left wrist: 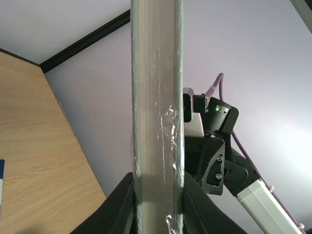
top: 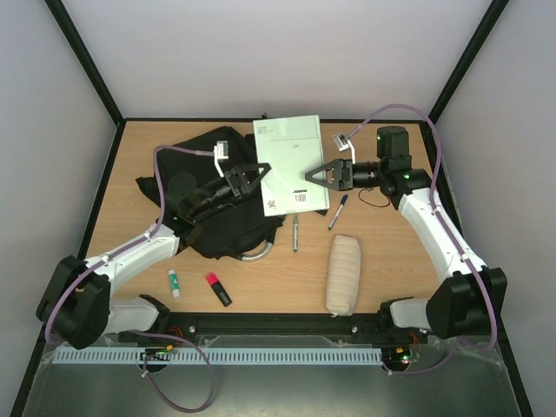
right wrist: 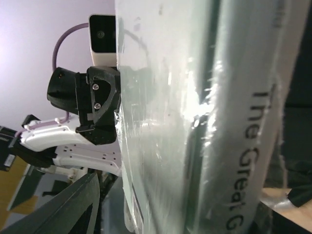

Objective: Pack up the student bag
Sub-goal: Pick up the book from the center of the board.

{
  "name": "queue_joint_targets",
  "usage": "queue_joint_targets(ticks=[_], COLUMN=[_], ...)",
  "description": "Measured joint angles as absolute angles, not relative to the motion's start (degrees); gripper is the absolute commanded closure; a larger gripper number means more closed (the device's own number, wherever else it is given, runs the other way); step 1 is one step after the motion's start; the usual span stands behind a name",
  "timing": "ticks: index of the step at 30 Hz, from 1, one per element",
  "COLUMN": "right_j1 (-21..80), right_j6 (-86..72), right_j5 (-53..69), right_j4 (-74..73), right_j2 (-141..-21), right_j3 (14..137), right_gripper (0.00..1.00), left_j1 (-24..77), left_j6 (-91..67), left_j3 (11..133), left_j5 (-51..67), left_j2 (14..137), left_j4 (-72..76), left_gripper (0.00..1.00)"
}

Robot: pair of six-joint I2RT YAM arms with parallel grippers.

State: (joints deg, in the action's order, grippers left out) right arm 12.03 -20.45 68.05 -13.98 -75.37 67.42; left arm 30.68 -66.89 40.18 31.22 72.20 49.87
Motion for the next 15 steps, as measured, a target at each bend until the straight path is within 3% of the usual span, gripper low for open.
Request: queue_joint_targets(ticks=[5,7,11,14,15], right_j1=[11.97,11.9,11.46,11.2,11.25], right_j6=[-24.8,-26.13,-27.68,-28.36,-28.99], right_j5=[67.7,67.07,66.19,66.43,65.82], right_j4=[-12.75,-12.23,-11.44,-10.24,-10.2], right_j2=[-75.07,-74.39,-73.01,-71.96,-71.68], right_j3=[67.24,66.83,65.49,64.66,64.05], right_gripper=[0.57,0.65,0.79,0.96,0.99], left_j1=[30.85,30.92,31.14,31.18,31.16], left_j6=[-67.26,-67.26,-66.83,-64.58,-63.68], left_j3=[40.53,40.71,41.8,41.93,41.95], left_j5=[31.33,31.48,31.9,31.31,31.2], left_j2=[73.76,74.22,75.0,76.05,76.42], left_j4=[51.79,52.38,52.34,49.98,49.36], left_gripper=[0.97,0.91,0.7,0.44,0.41])
